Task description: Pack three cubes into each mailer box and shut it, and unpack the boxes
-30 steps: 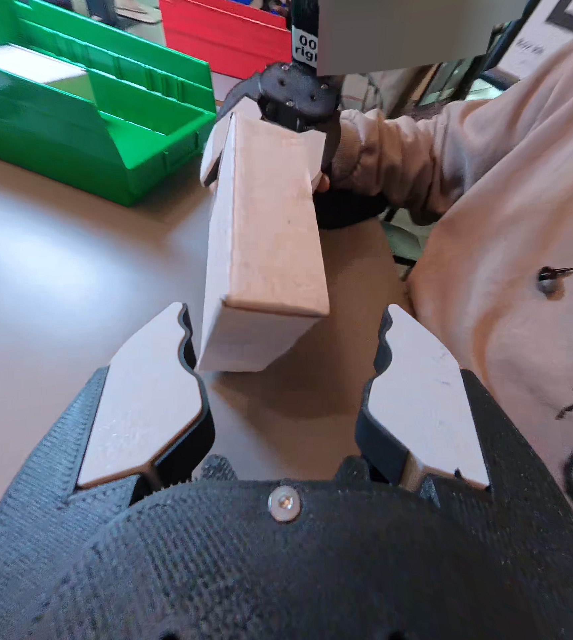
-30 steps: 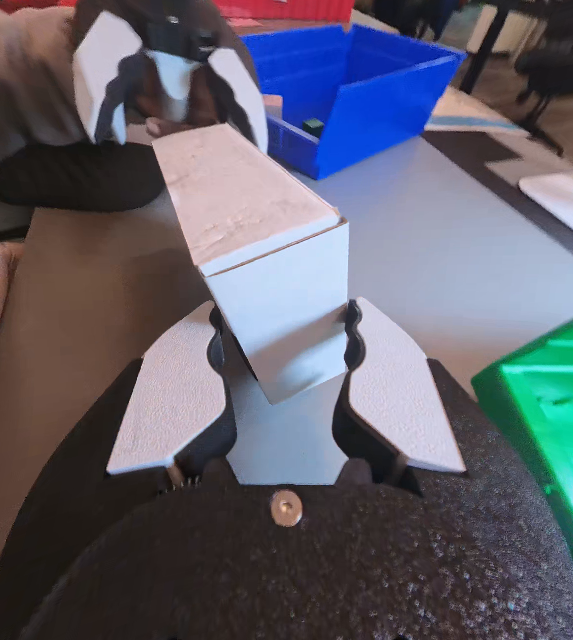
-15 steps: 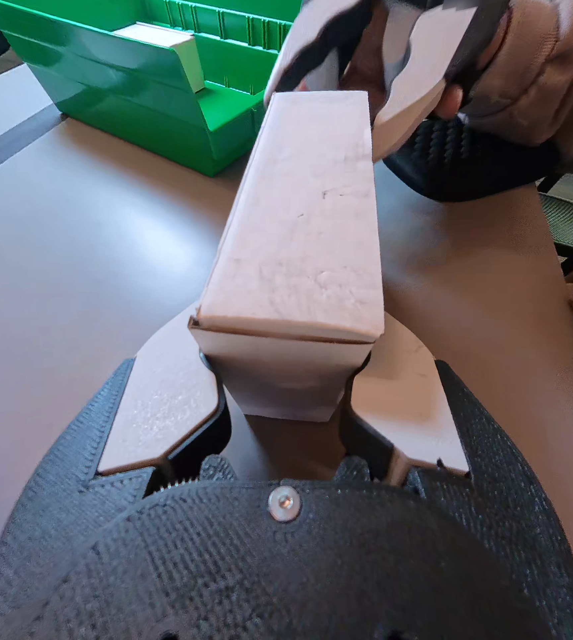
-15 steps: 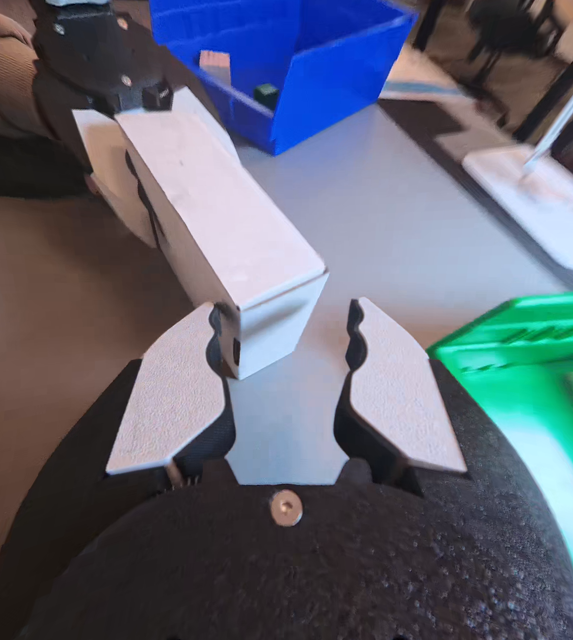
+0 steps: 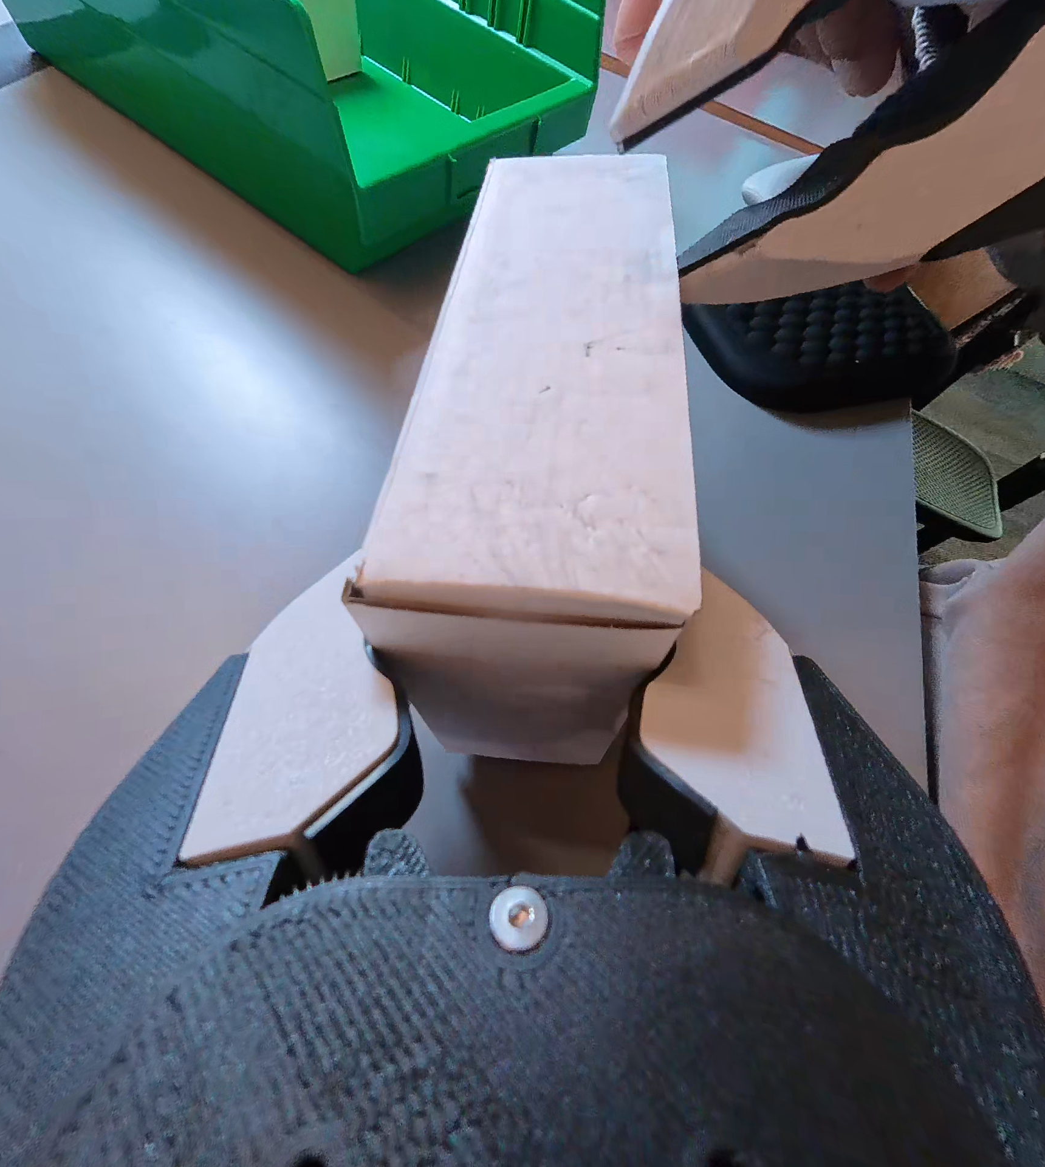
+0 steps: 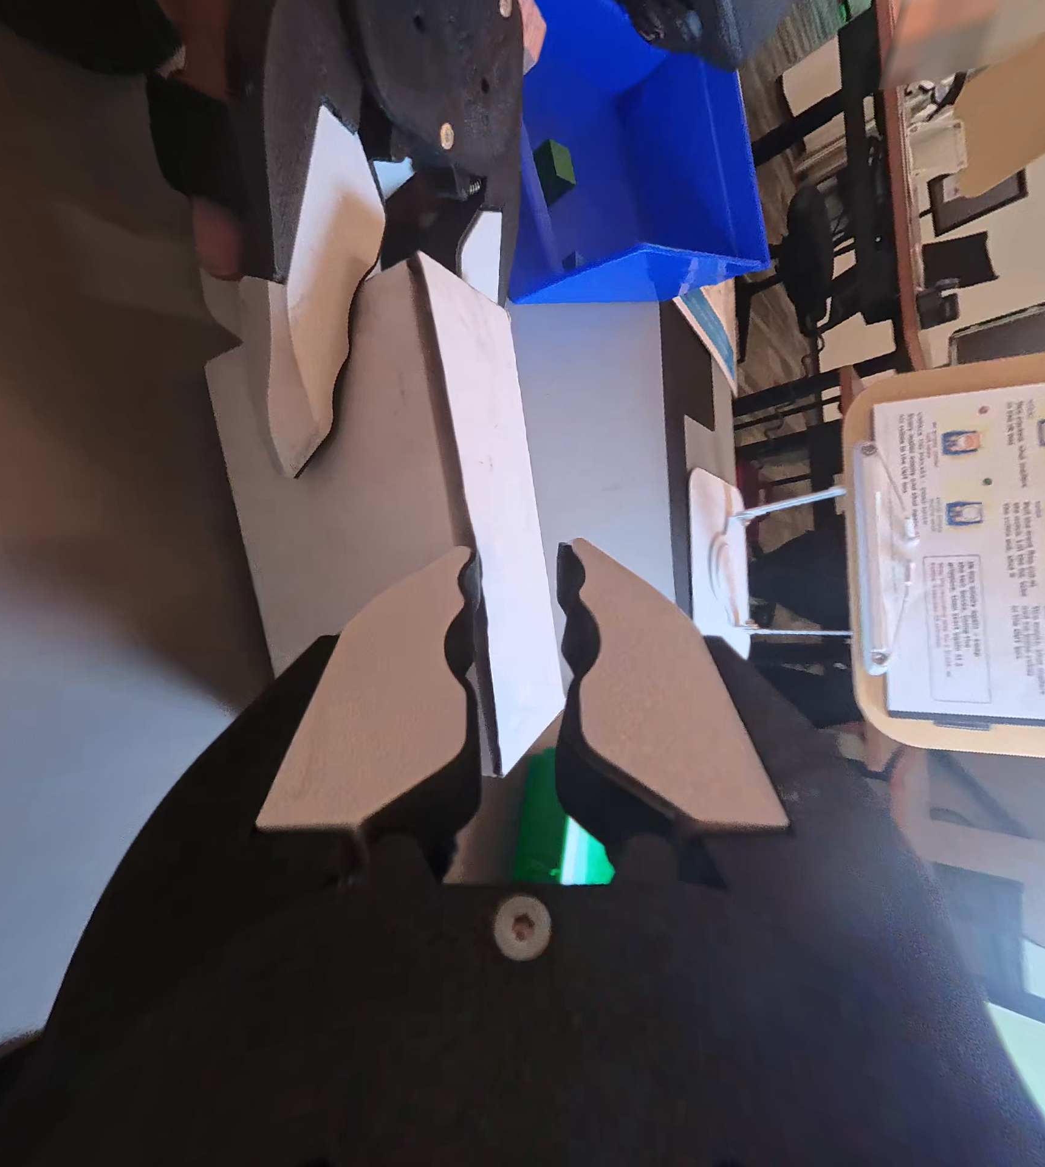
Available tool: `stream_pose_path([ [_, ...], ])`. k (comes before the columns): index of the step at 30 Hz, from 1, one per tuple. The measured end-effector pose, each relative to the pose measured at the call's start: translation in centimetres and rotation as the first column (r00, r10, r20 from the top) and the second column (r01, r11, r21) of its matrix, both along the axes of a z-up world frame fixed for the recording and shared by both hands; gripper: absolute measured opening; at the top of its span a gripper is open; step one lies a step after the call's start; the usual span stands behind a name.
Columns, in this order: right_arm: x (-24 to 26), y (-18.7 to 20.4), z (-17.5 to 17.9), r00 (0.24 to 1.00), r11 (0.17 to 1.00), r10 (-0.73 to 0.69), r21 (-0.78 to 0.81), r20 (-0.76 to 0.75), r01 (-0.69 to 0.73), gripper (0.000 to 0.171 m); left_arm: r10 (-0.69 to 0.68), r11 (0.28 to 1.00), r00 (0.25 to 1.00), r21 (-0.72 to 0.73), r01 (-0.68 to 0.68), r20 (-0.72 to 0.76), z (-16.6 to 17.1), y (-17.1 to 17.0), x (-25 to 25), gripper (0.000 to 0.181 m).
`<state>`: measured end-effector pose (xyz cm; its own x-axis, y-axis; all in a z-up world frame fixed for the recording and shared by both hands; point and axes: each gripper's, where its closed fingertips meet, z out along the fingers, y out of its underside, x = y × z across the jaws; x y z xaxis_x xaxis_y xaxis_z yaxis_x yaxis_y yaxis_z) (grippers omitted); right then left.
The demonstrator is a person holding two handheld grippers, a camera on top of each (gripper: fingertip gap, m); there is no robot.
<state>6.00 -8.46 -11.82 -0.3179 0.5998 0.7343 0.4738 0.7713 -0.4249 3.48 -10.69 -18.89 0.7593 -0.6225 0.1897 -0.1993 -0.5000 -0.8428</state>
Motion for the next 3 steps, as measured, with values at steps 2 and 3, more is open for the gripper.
stream_pose_path([
  [2, -0.35, -0.1, 0.11, 1.0, 0.997, 0.001, 0.075, -0.004, 0.0, 0.023, -0.006, 1.0, 1.0, -0.015, 0.007, 0.024, 0.01, -0.21, -0.02, 0.077],
  [3, -0.54, -0.15, 0.15, 1.0, 0.995, 0.0, 0.101, -0.007, 0.001, 0.022, -0.011, 1.0, 0.999, -0.022, 0.012, 0.037, 0.03, -0.32, -0.05, 0.077],
])
